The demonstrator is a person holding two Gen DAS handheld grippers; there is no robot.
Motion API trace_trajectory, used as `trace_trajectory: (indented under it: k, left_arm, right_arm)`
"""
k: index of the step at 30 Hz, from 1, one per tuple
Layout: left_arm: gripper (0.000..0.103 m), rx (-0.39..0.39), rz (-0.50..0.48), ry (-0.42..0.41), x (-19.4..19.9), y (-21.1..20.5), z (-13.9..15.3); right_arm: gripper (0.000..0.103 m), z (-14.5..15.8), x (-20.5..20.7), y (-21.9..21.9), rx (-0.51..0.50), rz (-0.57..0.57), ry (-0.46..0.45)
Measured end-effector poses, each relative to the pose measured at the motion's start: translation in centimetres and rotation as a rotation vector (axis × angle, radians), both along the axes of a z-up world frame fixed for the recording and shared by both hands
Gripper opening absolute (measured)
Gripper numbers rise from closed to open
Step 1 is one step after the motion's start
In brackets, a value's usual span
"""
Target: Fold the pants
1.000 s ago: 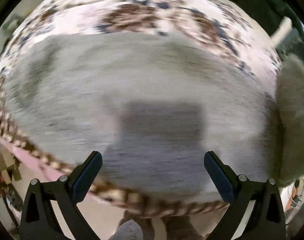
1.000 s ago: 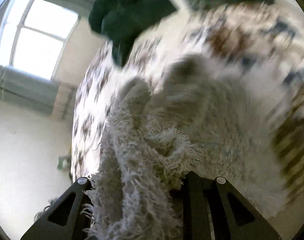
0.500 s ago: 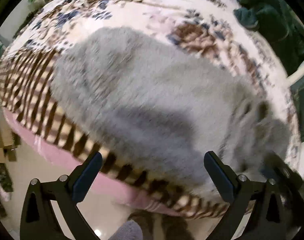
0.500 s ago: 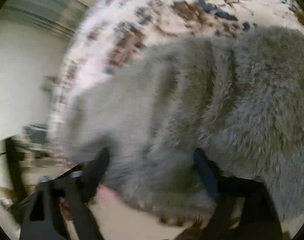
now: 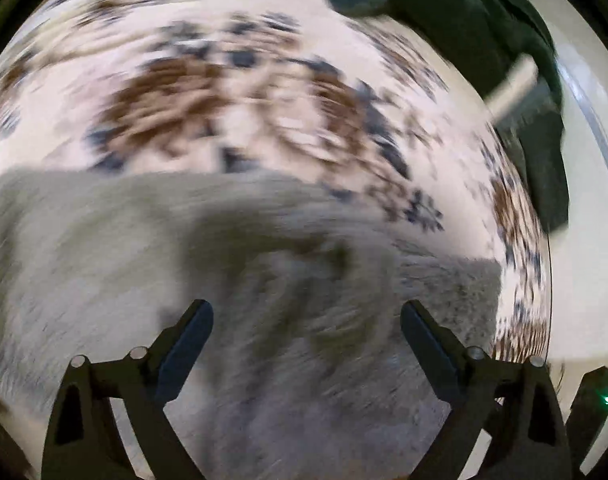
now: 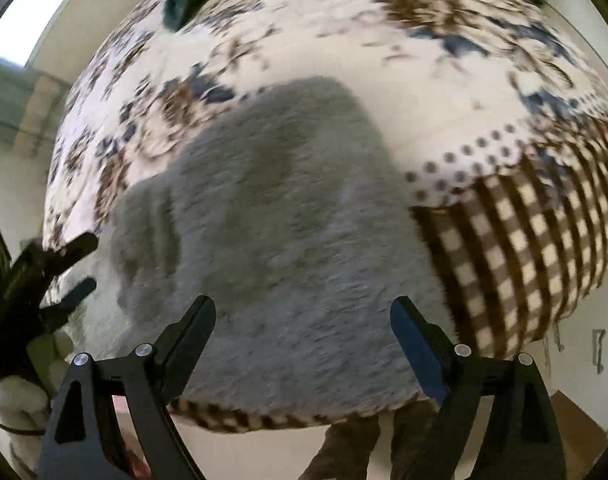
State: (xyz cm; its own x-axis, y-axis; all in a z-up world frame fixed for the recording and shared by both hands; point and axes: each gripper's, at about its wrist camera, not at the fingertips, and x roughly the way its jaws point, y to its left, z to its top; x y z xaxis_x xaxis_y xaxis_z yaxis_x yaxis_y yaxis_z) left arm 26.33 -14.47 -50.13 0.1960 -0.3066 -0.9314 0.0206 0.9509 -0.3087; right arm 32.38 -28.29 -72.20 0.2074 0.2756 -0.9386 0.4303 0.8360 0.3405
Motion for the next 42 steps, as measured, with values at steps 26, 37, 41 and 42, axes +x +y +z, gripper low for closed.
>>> trace_trajectory:
  k: [26,37,41,42]
  left_arm:
    - [0.031,-0.222,0.181,0.168,-5.2,7.1,0.7]
    - [0.004,-0.106,0.081,0.164,-10.0,3.9,-0.4]
    - [0.004,-0.098,0.125,0.164,-12.1,6.3,1.0]
    - [0.004,-0.094,0.134,0.173,-12.4,6.7,0.7]
  right_arm:
    - [0.091,-1.0,0.8,0.5,0.156,0.027,0.064]
    - [0.091,-2.3,-0.2,1.7,0.154,0.071,0.118]
    - [0.091,-2.2,0.0,1.6,0.161,0.072,0.115]
    - [0.091,-2.3,0.0,1.7,0.166,0.078,0.121]
